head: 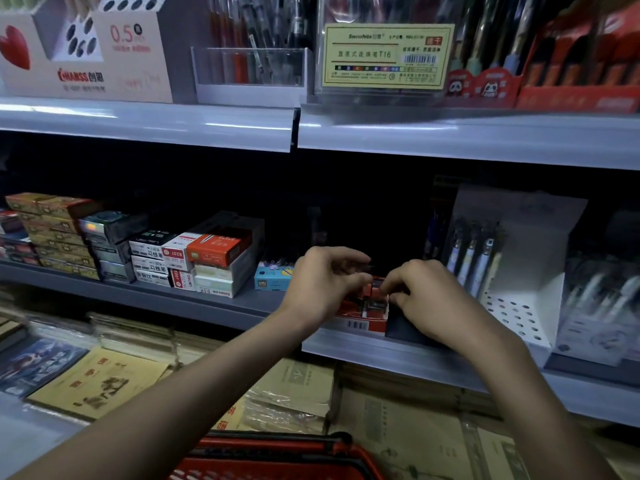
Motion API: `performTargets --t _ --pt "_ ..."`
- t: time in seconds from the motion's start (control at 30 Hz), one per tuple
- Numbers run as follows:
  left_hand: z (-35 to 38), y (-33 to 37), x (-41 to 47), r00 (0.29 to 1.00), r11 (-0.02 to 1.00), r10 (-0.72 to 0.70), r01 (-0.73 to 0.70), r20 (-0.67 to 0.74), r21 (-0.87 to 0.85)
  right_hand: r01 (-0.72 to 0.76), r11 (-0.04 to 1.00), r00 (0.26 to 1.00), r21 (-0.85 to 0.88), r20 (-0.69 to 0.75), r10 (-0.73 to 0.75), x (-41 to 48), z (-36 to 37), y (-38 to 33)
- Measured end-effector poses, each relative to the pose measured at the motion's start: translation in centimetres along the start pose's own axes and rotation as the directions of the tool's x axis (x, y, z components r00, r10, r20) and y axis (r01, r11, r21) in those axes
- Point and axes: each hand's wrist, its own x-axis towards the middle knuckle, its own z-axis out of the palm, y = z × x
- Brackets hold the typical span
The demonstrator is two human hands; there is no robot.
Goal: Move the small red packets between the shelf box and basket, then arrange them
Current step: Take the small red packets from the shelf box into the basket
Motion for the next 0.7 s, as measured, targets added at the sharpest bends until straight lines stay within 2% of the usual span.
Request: performTargets --t 0.07,0.17,0.27,0.33,0.47,0.6,0.7 --pt "0.6 -0.4 0.2 0.992 0.977 0.124 -0.127 0.027 0.172 -0.003 1.000 0.999 0.009 -0.036 0.003 -0.3 -0.5 0.1" --pt "1.2 -1.0 -0.2 0.943 0.835 0.268 -0.331 0.200 0.441 0.003 1.000 0.998 0.016 -0.055 -0.002 -0.8 -0.9 0.2" --pt "1.0 -0.8 -0.7 0.888 0.765 0.258 -0.429 0.380 0.481 -0.005 1.000 0.999 0.003 -0.040 0.005 -1.3 -1.3 0.3" --pt "0.7 -0.6 -0.8 0.861 0.738 0.218 -0.453 0.459 0.499 0.000 1.000 1.000 0.001 -0.025 0.000 -1.5 -1.4 0.3" --pt "-0.4 -0.7 -1.5 0.835 0.783 0.143 -0.424 0.531 0.455 -0.001 1.000 0.999 -0.005 -0.037 0.000 -2.2 -1.2 -0.2" --pt "-2.1 -0.4 -2.2 0.858 0.828 0.149 -0.380 0.492 0.412 0.034 0.999 0.997 0.012 -0.073 -0.033 -3.0 -0.9 -1.1" --pt "-3.7 -0.5 -3.1 0.877 0.777 0.145 -0.388 0.459 0.496 0.066 0.998 0.994 -0.017 -0.089 -0.068 -3.5 -0.3 -2.0"
